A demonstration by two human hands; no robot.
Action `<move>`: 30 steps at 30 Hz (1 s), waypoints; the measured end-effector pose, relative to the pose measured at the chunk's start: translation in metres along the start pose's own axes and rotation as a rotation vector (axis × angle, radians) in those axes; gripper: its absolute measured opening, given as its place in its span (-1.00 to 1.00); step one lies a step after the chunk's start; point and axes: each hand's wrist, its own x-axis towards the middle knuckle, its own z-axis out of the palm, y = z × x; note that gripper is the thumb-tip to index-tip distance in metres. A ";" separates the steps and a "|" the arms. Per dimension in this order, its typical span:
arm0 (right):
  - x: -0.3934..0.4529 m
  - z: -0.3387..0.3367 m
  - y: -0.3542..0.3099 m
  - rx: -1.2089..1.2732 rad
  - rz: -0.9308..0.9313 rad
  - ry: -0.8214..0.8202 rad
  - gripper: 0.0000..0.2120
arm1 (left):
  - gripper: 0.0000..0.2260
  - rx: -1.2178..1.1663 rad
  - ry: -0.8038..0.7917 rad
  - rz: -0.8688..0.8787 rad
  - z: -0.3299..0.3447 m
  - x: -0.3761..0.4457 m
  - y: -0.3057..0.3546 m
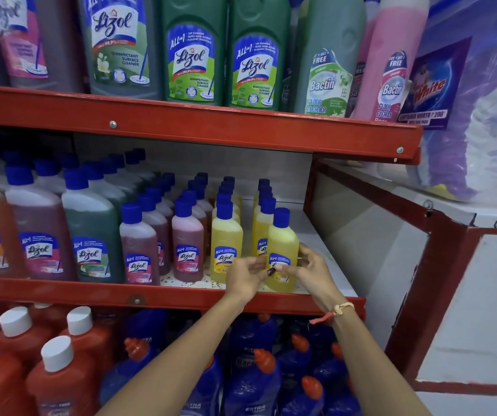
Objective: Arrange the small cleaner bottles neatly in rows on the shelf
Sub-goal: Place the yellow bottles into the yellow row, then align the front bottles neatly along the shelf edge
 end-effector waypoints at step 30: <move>-0.049 0.166 -0.043 0.046 0.115 -0.091 -0.49 | -0.58 0.023 0.401 -0.060 -0.106 -0.051 -0.015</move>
